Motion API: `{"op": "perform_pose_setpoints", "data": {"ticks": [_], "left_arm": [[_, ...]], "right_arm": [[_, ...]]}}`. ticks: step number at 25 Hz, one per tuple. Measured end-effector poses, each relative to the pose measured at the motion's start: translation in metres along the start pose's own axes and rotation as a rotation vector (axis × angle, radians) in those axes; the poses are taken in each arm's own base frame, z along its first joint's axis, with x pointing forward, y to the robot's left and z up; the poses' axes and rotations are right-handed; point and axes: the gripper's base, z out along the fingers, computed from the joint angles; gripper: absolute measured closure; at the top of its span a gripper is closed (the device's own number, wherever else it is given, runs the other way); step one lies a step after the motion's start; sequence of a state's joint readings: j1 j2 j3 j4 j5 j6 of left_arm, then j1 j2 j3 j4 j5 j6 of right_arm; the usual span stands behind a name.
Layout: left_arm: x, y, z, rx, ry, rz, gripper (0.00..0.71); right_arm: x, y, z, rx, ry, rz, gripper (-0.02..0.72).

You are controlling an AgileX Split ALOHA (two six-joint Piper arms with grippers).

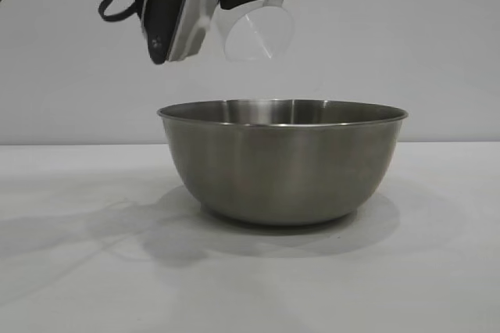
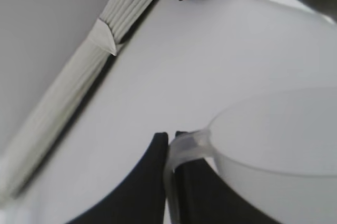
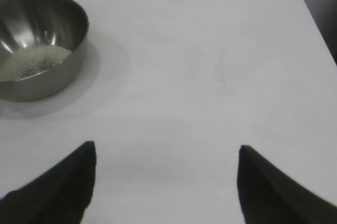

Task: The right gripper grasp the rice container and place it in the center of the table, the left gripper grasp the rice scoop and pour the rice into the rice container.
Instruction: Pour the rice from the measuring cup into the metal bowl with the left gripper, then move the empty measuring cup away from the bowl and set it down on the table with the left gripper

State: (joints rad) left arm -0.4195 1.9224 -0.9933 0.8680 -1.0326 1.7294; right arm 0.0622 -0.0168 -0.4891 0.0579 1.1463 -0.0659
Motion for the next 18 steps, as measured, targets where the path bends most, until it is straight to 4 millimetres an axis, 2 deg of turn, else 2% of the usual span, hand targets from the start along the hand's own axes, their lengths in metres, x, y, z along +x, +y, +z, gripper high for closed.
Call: {"op": "perform_pose_setpoints", "data": {"ticks": [10,14,18], "left_arm": [[0.011,-0.002,-0.001,-0.036,0.124,-0.964,0.710],[0.023,-0.006,-0.003,-0.114,0.263,-1.301,0.710],[0.038,-0.013,-0.009,-0.235,0.453,-1.559,0.710]], "right_arm": [[0.000,0.000,0.000,0.000,0.000,0.000,0.226],[0.000,0.000,0.000,0.000,0.000,0.000,0.226],[0.000,0.000,0.000,0.000,0.000,0.000,0.226]]}}
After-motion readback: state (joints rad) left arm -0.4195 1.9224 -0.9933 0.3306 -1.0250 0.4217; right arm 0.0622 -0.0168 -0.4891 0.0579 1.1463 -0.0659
